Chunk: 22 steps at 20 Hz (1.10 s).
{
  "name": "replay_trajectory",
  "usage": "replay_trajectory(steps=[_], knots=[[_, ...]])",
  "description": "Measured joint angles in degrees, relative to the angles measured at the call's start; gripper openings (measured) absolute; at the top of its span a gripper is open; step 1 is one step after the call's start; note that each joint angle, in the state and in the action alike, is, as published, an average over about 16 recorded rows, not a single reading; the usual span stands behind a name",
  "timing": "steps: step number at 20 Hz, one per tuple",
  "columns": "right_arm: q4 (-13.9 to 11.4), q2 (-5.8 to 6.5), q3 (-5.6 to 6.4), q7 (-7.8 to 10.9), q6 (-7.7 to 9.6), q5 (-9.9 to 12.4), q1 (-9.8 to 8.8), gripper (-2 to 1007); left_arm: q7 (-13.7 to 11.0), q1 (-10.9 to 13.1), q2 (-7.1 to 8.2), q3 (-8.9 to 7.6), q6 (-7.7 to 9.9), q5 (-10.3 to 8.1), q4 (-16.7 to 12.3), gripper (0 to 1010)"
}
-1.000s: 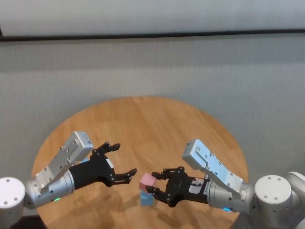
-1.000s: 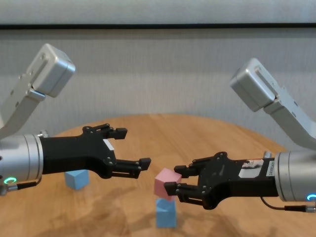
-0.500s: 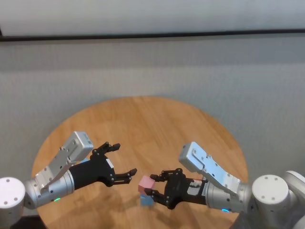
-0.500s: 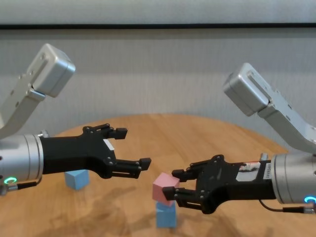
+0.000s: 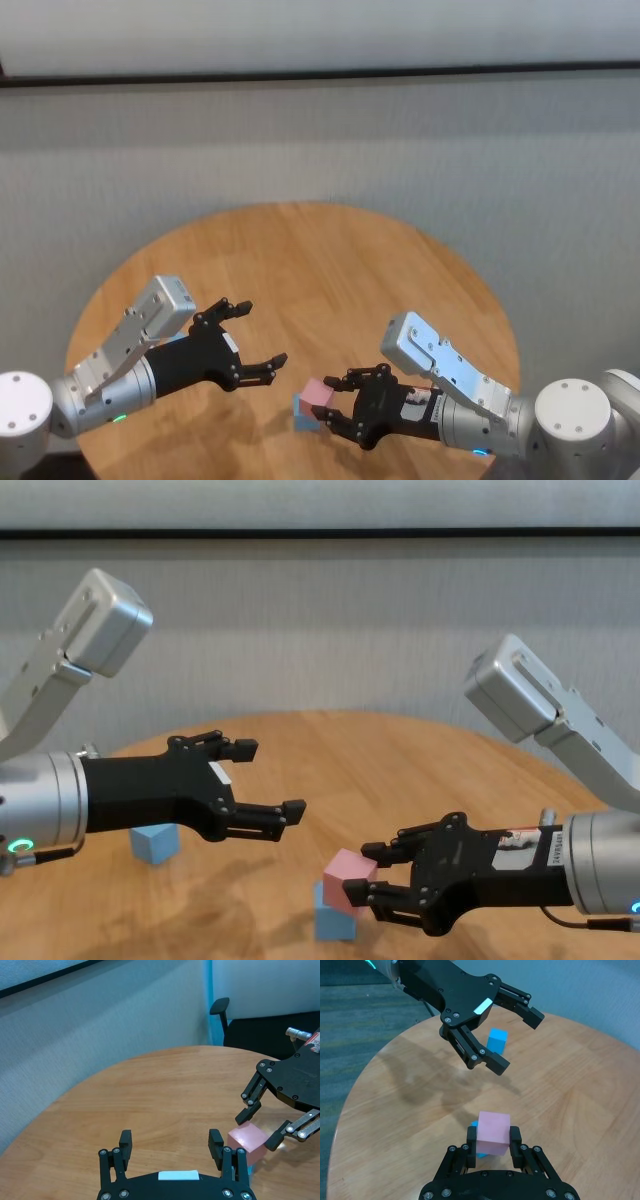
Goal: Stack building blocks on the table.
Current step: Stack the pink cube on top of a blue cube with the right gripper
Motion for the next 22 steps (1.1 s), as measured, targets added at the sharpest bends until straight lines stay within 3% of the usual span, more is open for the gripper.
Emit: replay_trajectory(steps=[22], knots=[[0.4, -0.53, 0.93, -0.07, -1.84, -0.1, -0.77, 370, 0.0, 0.0, 0.0, 0.0, 0.0, 0.0, 0.0, 1002]])
